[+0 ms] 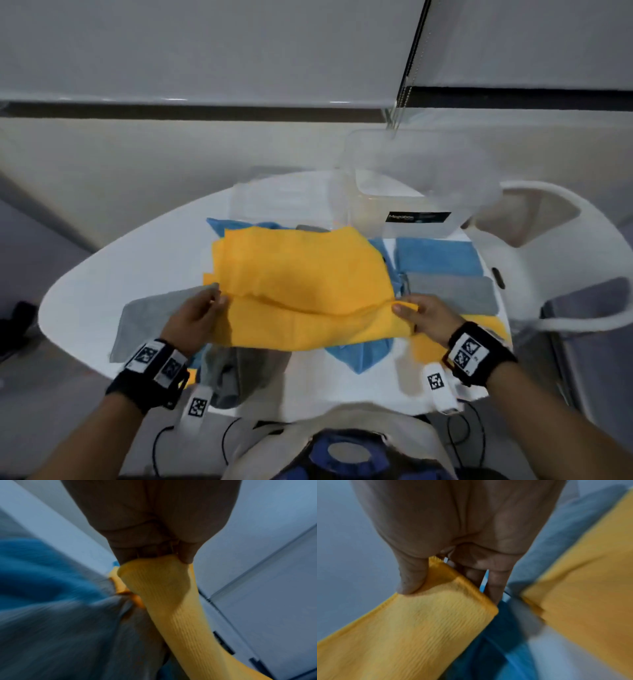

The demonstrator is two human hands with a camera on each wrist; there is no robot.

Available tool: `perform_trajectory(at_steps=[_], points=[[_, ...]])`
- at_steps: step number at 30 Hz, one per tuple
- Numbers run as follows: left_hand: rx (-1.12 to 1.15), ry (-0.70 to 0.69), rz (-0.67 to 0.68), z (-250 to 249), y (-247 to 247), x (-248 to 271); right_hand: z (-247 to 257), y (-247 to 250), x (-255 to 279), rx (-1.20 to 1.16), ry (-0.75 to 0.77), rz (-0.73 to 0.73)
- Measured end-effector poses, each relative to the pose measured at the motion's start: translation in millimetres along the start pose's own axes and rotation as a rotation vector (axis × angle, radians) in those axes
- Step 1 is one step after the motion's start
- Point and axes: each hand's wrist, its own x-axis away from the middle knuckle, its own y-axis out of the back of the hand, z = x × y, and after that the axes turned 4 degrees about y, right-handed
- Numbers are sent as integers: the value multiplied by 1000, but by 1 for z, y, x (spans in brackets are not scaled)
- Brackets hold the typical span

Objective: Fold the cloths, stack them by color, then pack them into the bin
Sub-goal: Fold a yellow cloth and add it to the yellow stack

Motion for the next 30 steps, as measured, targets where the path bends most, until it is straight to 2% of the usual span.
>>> perform_trajectory(at_steps=[3, 6, 11, 20, 30], points=[[-73, 124, 78, 37, -10, 10, -29, -9, 8, 122, -105, 136], [-99, 186, 83, 50, -12, 13, -35, -15, 10, 121, -123, 184], [-97, 276, -2, 53, -13, 12, -39, -15, -4, 126, -154, 111], [-95, 375, -51, 52, -13, 6, -30, -22, -24, 246, -122, 13], [-359, 446, -33, 45, -16, -4, -44, -27, -43, 551, -162, -23]])
